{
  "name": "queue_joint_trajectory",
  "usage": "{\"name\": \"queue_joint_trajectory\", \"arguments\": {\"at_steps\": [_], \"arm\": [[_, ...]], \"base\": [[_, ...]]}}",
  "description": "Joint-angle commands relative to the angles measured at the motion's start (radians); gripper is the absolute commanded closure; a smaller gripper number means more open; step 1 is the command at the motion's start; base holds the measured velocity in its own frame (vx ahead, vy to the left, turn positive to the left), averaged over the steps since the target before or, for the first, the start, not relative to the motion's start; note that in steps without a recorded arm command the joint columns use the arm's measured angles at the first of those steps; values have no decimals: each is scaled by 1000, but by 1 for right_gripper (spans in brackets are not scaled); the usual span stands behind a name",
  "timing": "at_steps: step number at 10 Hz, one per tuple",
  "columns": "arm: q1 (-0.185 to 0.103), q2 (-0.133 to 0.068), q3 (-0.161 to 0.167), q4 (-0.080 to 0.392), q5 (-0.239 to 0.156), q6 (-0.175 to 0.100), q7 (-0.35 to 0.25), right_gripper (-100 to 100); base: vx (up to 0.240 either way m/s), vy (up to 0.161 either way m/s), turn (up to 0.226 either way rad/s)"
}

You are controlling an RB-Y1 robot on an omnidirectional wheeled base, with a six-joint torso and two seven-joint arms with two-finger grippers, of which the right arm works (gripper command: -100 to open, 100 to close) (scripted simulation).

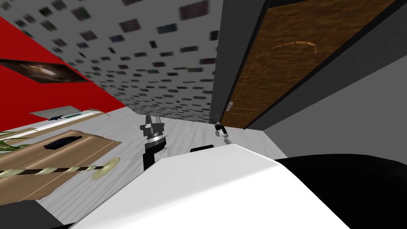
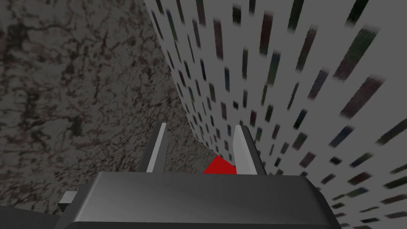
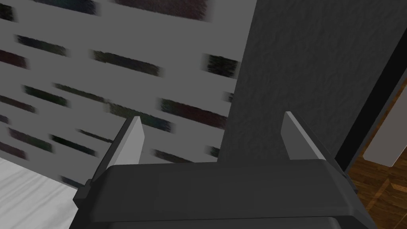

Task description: Pull the door open

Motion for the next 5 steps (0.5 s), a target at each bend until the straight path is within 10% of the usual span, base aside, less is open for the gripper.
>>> {"name": "queue_joint_trajectory", "arguments": {"at_steps": [1,5], "arm": [[-9,-5,4,14,-9,3,-14,-100],[-32,-15,15,51,-36,11,-50,-100]], "base": [[4,-209,-73],[8,-221,-98]]}}
